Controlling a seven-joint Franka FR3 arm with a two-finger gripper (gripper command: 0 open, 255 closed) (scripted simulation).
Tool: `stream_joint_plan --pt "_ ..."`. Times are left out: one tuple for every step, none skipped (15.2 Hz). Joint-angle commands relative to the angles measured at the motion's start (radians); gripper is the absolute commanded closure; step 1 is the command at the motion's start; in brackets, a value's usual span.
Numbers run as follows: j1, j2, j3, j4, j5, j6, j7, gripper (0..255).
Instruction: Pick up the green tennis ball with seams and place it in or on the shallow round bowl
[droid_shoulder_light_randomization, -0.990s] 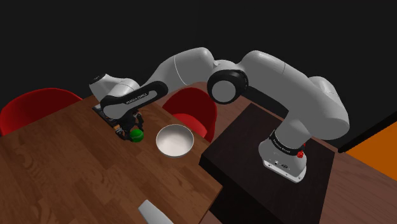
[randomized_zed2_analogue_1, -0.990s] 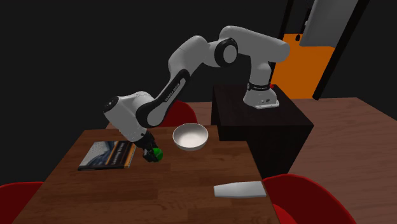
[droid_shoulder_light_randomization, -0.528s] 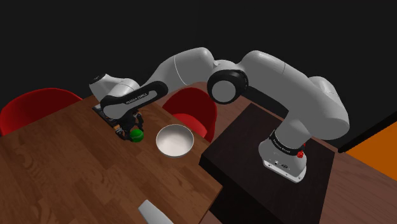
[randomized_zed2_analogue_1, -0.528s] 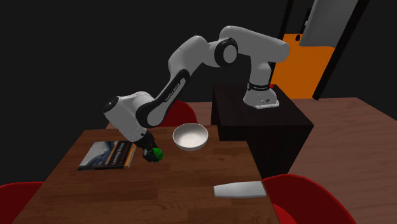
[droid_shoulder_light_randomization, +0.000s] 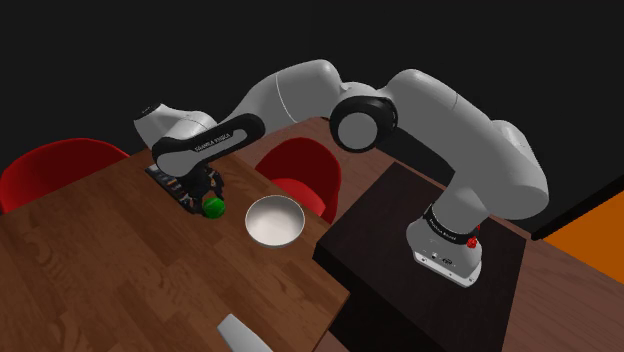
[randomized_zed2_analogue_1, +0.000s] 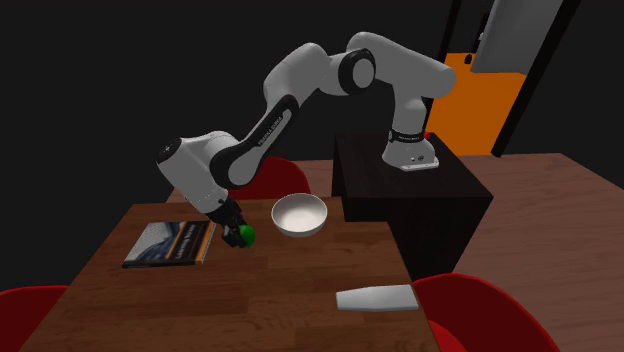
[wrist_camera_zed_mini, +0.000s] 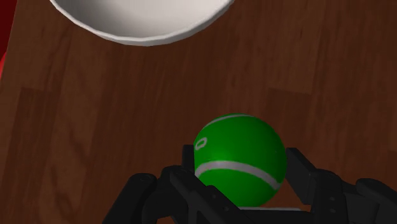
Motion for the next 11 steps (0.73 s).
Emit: stream_joint_plan --pt "-0.005 -0.027 0.002 -0.021 0.002 -0.006 0.001 255" --pt "-0.006 -0.038 0.004 -0.028 0.002 -0.011 0.001 255" --pt "-0.008 -0.049 0.005 -0.034 0.003 -0.016 0.002 255" --pt "-0.009 -0.059 0.006 -0.039 0.004 -0.021 0.002 255" --pt "-0.01 -0.069 0.007 -0.044 0.005 -0.026 0.003 255" --pt "-0.011 -0.079 0.008 -0.049 0.006 -0.032 0.003 255" --pt "-0.012 -0.089 0.01 -0.053 0.007 -0.037 0.004 255" --pt "-0.014 -0.099 0.011 -0.058 0.008 -0.043 0.004 255" --pt "-0.015 -0.108 0.012 -0.061 0.009 -0.049 0.004 255" --pt "-0.015 -0.117 0.013 -0.063 0.01 -0.056 0.005 255" --pt "-0.016 -0.126 0.014 -0.065 0.011 -0.062 0.005 255"
